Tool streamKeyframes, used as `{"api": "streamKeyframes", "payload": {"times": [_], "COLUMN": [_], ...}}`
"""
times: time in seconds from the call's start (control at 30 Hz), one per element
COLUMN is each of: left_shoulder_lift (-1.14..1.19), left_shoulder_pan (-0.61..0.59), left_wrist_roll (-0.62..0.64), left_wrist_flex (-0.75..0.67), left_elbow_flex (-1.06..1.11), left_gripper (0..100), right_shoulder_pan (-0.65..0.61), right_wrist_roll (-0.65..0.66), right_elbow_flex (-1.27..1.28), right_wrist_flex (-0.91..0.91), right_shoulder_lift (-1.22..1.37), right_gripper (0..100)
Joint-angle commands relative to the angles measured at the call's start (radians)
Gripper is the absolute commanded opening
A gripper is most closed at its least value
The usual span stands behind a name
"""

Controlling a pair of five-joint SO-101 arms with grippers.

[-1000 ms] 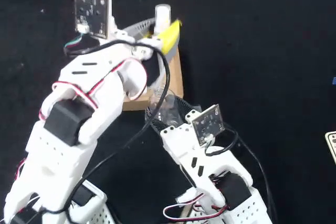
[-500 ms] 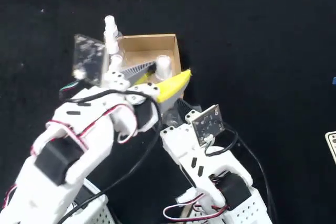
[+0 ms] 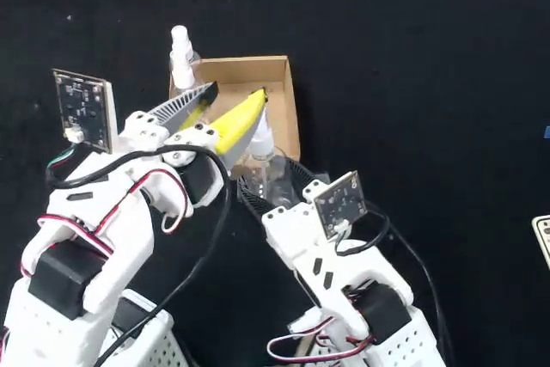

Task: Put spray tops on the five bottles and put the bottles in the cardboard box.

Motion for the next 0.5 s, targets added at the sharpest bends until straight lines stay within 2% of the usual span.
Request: {"api": "streamKeyframes", "payload": {"times": [0.0, 0.23, 0.37, 0.47], "left_shoulder_lift": [-0.014, -0.028, -0.048, -0.049], "left_shoulder_pan": [-0.007, -0.005, -0.021, -0.143], "left_wrist_roll": [0.003, -0.052, -0.057, -0.061], "left_wrist_flex": [0.057, 0.196, 0.321, 0.43], "left_elbow_flex": [-0.008, -0.036, -0.226, -0.303], "left_gripper": [20, 20, 20, 20], "right_shoulder_pan": [-0.006, -0.005, 0.005, 0.066], "right_wrist_roll": [-0.006, -0.005, 0.003, 0.057], "right_elbow_flex": [-0.001, -0.001, -0.002, -0.016], "right_wrist_flex": [-0.032, -0.029, -0.025, -0.035], "right_shoulder_lift": [-0.14, -0.14, -0.139, -0.114], "right_gripper": [1.0, 1.0, 1.0, 1.0]}}
